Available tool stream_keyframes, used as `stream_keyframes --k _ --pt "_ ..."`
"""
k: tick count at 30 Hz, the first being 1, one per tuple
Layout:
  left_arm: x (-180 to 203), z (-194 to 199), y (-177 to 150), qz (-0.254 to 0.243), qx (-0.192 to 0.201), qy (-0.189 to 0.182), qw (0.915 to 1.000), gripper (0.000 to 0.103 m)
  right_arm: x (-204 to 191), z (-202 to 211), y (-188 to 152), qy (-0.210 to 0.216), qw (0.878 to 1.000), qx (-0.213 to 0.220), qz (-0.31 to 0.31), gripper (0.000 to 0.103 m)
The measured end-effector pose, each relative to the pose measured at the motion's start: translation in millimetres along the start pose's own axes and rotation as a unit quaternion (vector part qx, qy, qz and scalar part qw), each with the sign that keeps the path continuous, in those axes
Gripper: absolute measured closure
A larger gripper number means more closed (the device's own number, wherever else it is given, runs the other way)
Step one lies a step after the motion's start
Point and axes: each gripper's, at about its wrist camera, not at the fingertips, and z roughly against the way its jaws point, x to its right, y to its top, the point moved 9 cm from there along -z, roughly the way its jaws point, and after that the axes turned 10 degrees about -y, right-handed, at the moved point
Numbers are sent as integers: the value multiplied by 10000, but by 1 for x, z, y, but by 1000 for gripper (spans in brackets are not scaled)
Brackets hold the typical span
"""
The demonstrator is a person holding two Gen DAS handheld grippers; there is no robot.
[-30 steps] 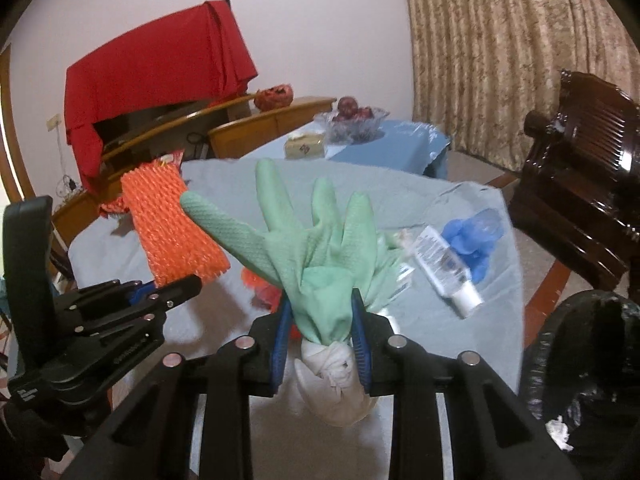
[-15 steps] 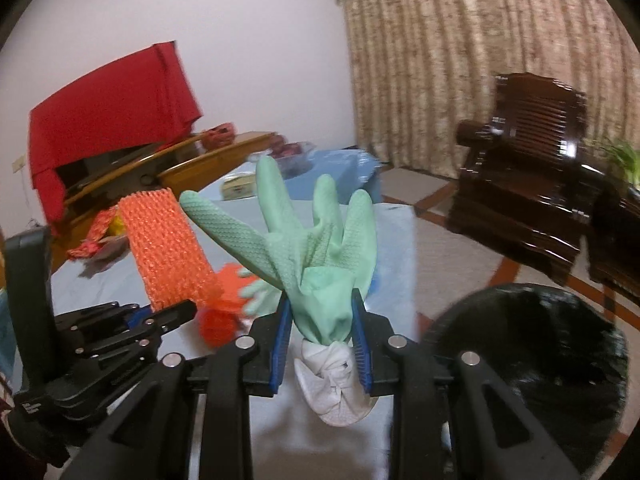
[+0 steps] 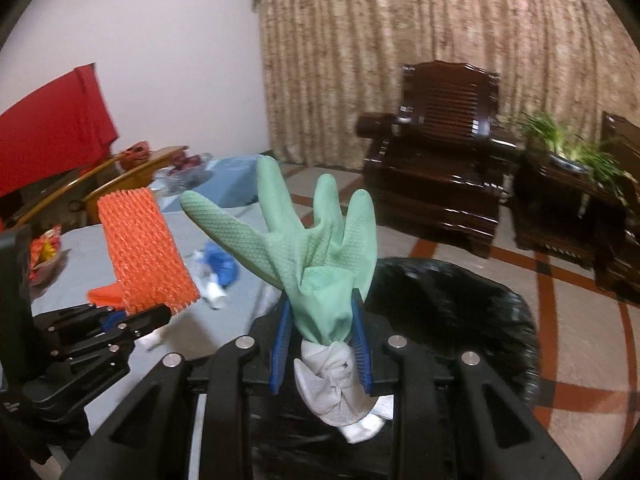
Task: Collect trash
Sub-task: 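Carry the net and glove over the black bin and open both grippers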
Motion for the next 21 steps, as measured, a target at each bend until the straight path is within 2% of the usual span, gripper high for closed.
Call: stream_keyframes --k 7,12,15,16,18,21 --pt "42 -37 2 -314 -144 -330 9989 92 52 -9 -19 -407 9987 -211 -236 75" --pt "66 -60 1 -465 -247 -549 9971 92 74 -12 -28 -551 9973 -309 -364 74" --pt "78 -71 -2 -511 -350 -720 9955 88 86 -13 -35 -661 9963 -364 -407 71" --pt "80 -74 -3 -525 -366 -753 9951 85 89 -13 -36 -714 9958 -378 -421 70" --pt "85 -78 -4 -538 -399 -839 9942 61 95 -11 -38 -779 9953 -356 -457 61" --pt "87 -78 -9 -548 -433 -900 9935 50 103 -9 -37 -846 9948 -289 -484 44"
